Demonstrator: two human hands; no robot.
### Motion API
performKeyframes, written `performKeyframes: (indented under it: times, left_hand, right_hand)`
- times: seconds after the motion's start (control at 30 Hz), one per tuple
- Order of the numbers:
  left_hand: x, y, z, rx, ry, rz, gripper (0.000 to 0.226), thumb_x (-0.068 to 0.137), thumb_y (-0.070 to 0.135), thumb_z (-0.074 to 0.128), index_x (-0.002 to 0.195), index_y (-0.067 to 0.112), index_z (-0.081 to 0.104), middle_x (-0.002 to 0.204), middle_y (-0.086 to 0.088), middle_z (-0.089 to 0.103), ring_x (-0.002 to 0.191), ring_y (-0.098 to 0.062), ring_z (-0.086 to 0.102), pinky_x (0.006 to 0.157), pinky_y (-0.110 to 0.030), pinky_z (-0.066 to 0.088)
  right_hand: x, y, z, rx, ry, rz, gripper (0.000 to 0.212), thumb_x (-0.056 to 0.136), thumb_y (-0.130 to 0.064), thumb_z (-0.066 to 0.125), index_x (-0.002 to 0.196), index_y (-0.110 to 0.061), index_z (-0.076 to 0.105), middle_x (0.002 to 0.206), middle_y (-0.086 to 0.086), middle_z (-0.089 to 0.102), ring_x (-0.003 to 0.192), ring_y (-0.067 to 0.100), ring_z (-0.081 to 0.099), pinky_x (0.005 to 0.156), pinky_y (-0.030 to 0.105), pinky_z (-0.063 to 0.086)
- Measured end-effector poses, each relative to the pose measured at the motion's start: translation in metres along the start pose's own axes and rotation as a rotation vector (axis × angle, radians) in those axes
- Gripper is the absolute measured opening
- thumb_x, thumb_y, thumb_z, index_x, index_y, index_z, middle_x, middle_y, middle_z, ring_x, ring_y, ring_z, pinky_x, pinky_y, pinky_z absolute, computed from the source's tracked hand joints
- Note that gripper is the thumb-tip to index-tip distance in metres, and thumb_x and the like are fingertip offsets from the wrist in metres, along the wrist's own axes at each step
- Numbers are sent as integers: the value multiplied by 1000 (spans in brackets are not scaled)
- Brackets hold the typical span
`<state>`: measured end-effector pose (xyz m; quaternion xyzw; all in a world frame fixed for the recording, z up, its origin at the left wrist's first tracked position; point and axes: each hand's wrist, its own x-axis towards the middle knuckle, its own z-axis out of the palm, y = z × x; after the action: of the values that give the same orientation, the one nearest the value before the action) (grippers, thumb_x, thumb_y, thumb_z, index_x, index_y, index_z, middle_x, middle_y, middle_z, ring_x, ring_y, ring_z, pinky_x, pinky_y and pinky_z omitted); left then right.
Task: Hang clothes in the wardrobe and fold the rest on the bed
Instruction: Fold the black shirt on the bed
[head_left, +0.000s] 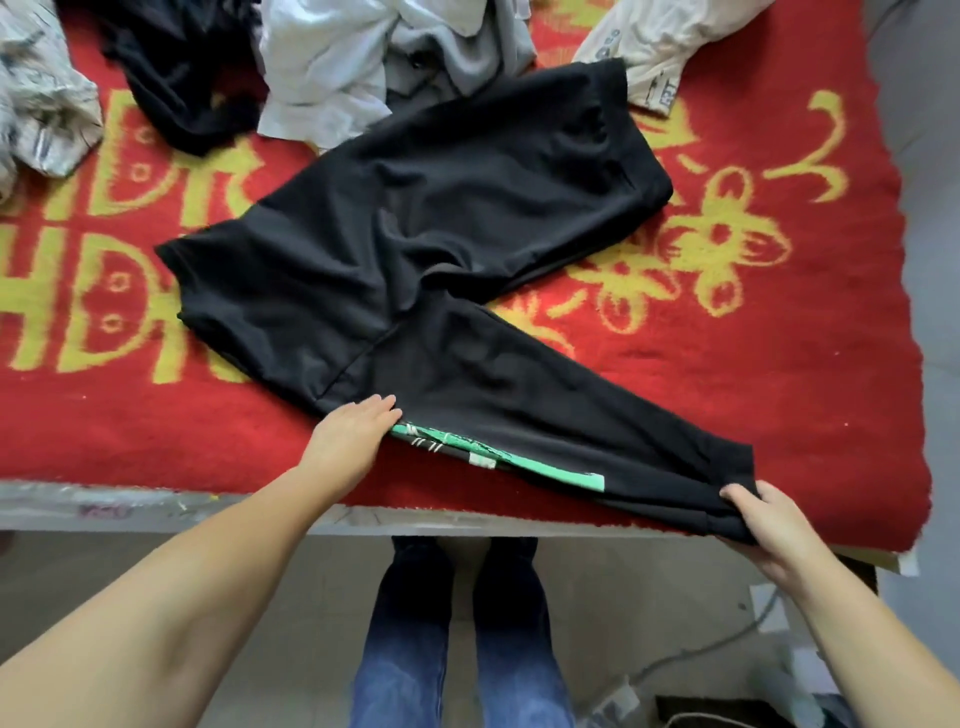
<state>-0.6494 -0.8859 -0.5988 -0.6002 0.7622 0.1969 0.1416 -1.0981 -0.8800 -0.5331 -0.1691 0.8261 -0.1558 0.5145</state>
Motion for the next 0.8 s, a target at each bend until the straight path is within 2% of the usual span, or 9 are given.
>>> performKeyframes:
  times: [0.07, 0.13, 0.23, 0.33, 0.47, 0.57, 0.7, 0.77, 0.8]
  left_hand:
    - [-11, -6, -5, -80, 122, 67, 50, 76, -7, 64, 122, 13, 65, 131, -7, 60, 118, -20, 59, 97, -25, 44]
    - [-26, -16, -6, -114, 142, 91, 48, 61, -11, 73, 102, 13, 74, 105, -5, 72, 94, -21, 70, 78, -27, 55]
    - [-41, -26, -7, -176, -117, -55, 42, 82, 3, 52, 116, 24, 66, 118, 6, 66, 108, -17, 62, 86, -28, 48]
    - [-26, -36, -21, -334, -218, -159, 36, 87, 7, 45, 108, 26, 67, 107, 7, 69, 98, -16, 61, 75, -25, 40]
    - [8, -68, -55, -656, -248, -212, 15, 92, 5, 52, 87, 12, 64, 82, -3, 62, 80, -16, 55, 71, -28, 37]
    - [30, -98, -78, -910, -90, -301, 14, 94, 9, 56, 83, 4, 64, 76, -5, 59, 76, -14, 50, 73, -34, 41]
    - [71, -124, -85, -771, 192, -414, 17, 93, 26, 59, 83, 14, 64, 72, 0, 62, 75, -22, 57, 67, -32, 37]
    - [88, -126, -79, -622, 280, -475, 19, 94, 34, 56, 94, 17, 63, 82, -6, 68, 83, -30, 62, 69, -34, 41]
    - [93, -126, -74, -575, 305, -494, 21, 94, 38, 54, 99, 19, 61, 88, -8, 69, 86, -32, 63, 70, -36, 43]
  right_hand:
    - [-1, -10, 6, 32, -51, 77, 12, 90, -5, 49, 82, -13, 52, 83, 11, 56, 69, 19, 54, 53, 29, 45]
    - [-5, -23, 11, 28, -88, 100, 12, 89, -6, 50, 80, -14, 53, 78, 9, 57, 66, 17, 53, 46, 25, 46]
    - [-16, -57, 18, 151, -123, 138, 16, 89, -5, 48, 75, -12, 51, 53, 3, 55, 44, 11, 54, 38, 17, 43]
    - [-26, -118, 27, 436, -181, 148, 20, 92, -5, 42, 73, -11, 47, 41, -2, 52, 33, 4, 49, 36, 13, 43]
    - [-25, -225, 56, 757, -154, 131, 25, 96, -7, 44, 71, -7, 44, 56, 4, 51, 33, 7, 53, 38, 21, 49]
    - [-8, -301, 97, 888, -153, 81, 25, 97, -7, 47, 72, -2, 46, 68, 8, 51, 32, 12, 54, 39, 26, 51]
    - [30, -353, 161, 1010, -110, 2, 22, 99, -4, 38, 85, 6, 52, 80, 14, 54, 61, 21, 59, 44, 34, 55]
    - [51, -357, 196, 997, -126, -95, 30, 102, -10, 31, 120, 2, 52, 106, 17, 59, 92, 28, 63, 73, 41, 58]
    - [58, -356, 214, 904, -150, -143, 36, 103, -15, 29, 134, -4, 45, 125, 15, 56, 112, 28, 58, 90, 43, 51]
